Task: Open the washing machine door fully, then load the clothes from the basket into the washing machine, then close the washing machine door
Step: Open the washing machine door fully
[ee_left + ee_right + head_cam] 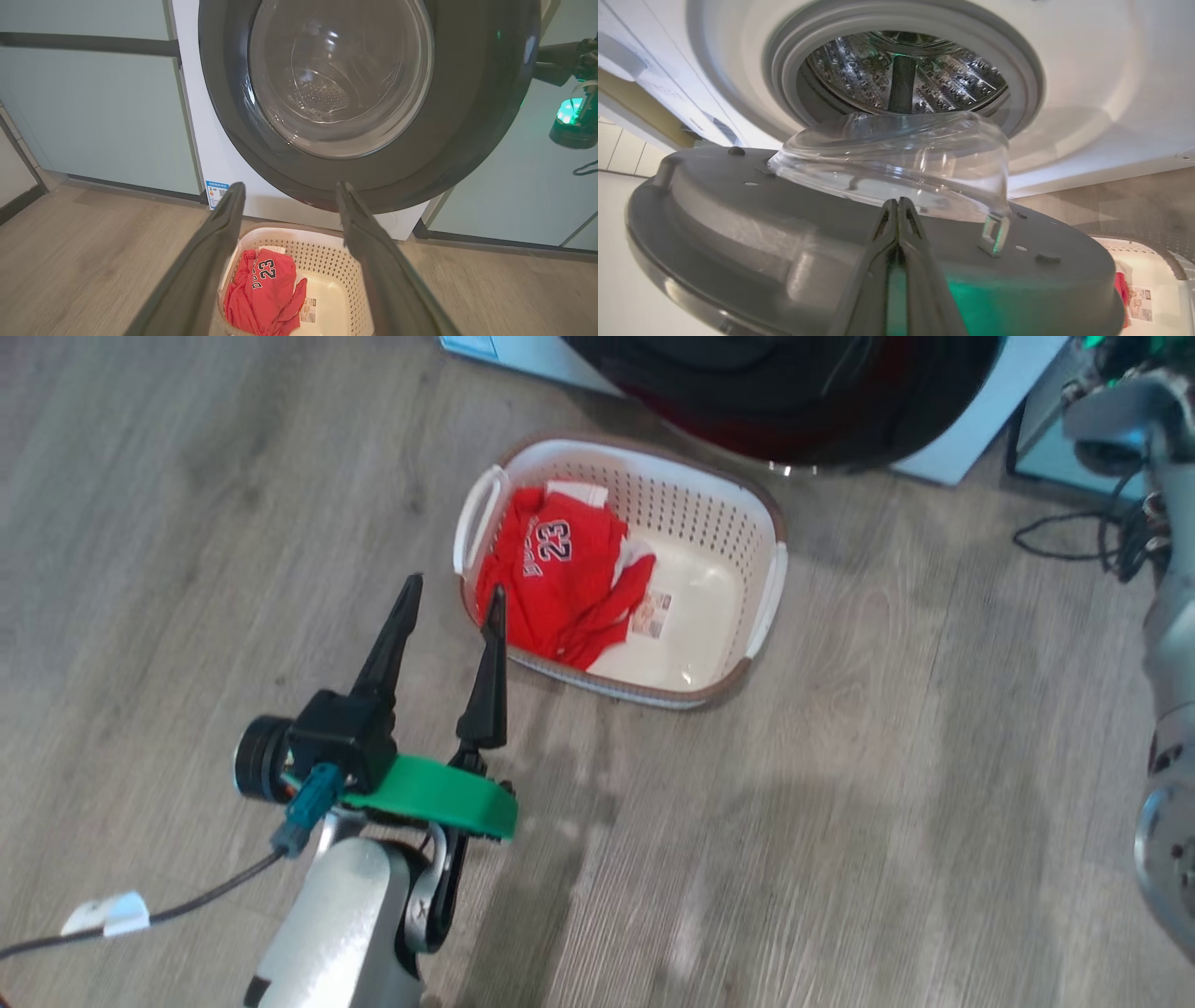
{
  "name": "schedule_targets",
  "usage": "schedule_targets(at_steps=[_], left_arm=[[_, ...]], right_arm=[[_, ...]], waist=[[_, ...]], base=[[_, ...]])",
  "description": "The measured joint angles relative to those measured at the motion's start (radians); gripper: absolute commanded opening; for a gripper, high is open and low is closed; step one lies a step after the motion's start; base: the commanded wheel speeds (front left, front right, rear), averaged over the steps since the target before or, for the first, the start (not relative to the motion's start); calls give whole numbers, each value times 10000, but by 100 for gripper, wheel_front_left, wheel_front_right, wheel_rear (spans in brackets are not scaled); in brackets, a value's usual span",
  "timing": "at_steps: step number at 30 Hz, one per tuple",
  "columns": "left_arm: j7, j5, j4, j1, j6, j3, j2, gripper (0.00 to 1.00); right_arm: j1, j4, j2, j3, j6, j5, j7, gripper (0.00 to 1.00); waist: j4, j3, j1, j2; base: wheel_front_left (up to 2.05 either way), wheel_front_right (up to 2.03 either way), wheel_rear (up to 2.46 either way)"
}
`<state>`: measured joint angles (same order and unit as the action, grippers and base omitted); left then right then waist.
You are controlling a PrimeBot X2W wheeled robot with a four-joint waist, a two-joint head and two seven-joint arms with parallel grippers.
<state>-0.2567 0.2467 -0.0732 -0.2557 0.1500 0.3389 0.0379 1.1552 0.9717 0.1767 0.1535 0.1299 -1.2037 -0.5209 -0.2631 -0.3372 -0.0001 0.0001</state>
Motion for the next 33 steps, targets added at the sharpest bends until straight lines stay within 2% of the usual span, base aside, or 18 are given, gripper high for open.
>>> schedule_targets(at_steps=[11,22,33], left_arm=[[0,-2,-104,772,-77,-119,10,100],[0,-17,-102,987,-134,-92,21,100],[0,-33,-132,1390,-161,-201,29,100]], right_arm=[[-1307,-470,-357,-387,0,-412,-407,0],[-2320,-796,-815,-995,0,-832,-765,0],[-3121,-922,-943,-1983,0,-1781,-1055,0]], waist=[[-347,989,0,0],[-1020,1526,0,0],[-1873,2016,0,0]], base=[[0,0,0],[0,0,0],[0,0,0]])
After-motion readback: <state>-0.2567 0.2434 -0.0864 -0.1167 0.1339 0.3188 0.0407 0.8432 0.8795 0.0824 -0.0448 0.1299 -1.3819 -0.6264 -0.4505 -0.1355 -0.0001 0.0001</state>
